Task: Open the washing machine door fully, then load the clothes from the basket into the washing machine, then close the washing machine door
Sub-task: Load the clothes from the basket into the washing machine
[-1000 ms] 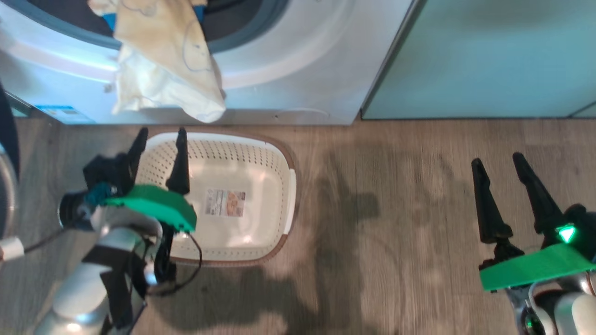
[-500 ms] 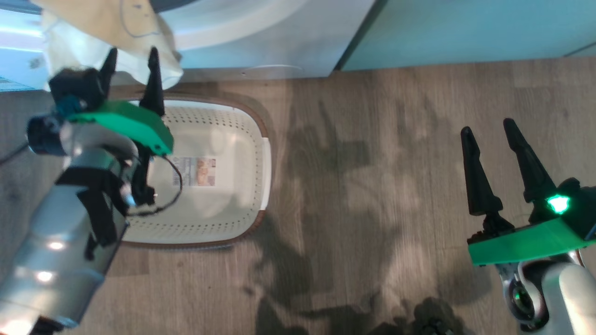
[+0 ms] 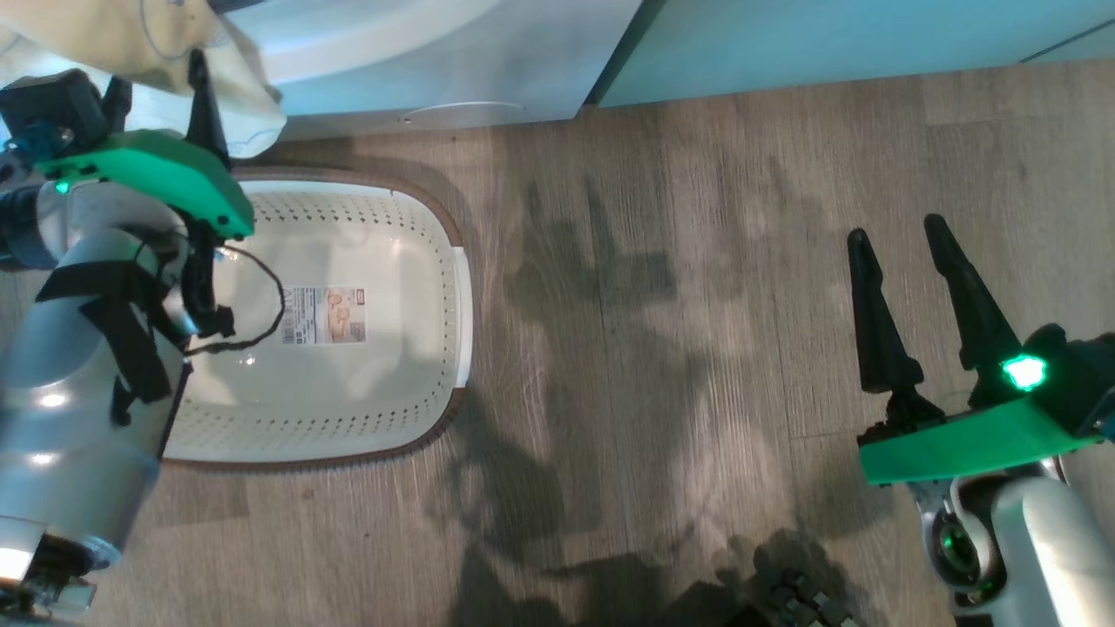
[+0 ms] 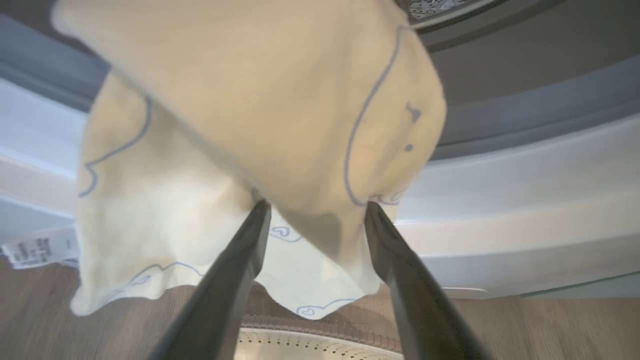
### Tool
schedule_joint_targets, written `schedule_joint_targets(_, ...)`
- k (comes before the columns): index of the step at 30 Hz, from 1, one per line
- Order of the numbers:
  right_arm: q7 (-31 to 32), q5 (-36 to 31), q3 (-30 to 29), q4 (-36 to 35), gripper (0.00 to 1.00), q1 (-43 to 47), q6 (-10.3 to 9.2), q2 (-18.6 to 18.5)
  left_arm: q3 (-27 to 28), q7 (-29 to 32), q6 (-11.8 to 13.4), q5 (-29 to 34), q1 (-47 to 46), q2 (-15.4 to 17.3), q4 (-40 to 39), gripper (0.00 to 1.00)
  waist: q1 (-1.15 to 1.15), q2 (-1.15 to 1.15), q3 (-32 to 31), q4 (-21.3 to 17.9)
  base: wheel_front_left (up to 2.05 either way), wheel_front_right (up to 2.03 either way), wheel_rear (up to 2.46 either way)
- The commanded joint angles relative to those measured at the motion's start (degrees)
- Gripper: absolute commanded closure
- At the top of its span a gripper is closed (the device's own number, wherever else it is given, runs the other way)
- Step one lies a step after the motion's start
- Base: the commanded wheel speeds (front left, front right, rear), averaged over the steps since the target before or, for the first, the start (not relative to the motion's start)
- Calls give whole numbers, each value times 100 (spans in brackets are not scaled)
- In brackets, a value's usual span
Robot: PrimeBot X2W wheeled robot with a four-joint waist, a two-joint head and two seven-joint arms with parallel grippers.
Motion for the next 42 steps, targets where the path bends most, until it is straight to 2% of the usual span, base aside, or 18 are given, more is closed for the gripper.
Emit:
schedule_joint_targets(1, -74, 46, 116, -131, 0, -25, 21, 18, 200, -56, -47, -23, -172, 242, -7, 0, 0, 0, -9, -1, 0, 0, 0)
schedule_joint_targets(7, -90, 52, 155, -105, 0, -36, 21, 24, 104, -111, -159, 21, -318, 229, 284, 0, 0, 0, -31, 20, 0, 0, 0)
schedule_joint_targets(8, -90, 53, 162, -103, 0, -35, 21, 24, 93, -107, -178, 15, -338, 221, 337, 28, 0, 0, -37, 24, 0, 0, 0)
schedule_joint_targets(9, -90, 57, 166, -104, 0, -32, 21, 24, 82, -108, -200, 9, -356, 215, 383, 74, 0, 0, -43, 30, 0, 0, 0)
schedule_joint_targets(10, -90, 65, 166, -104, 0, -29, 21, 25, 71, -104, -232, 2, -372, 215, 425, 100, 0, 0, -48, 35, 0, 0, 0)
schedule_joint_targets(17, -82, 80, 90, -98, 0, 33, 21, 23, -21, -71, -345, 18, -404, 258, 542, 100, 0, 0, -127, 132, 0, 0, 0)
schedule_joint_targets(21, -53, 77, 43, -119, 0, 80, 21, 16, -86, 47, -324, 71, -402, 359, 424, 100, 0, 0, -183, 247, 0, 0, 0)
schedule_joint_targets(32, -64, 103, 49, -134, 0, 33, 21, 25, -84, 632, -169, 231, -416, 1119, -591, 100, 0, 0, -162, 443, 0, 0, 0)
schedule_joint_targets(42, -198, 235, 176, 35, 0, -85, 21, 64, -123, 1340, -78, 381, -894, 1623, -1373, 100, 0, 0, 9, 257, 0, 0, 0)
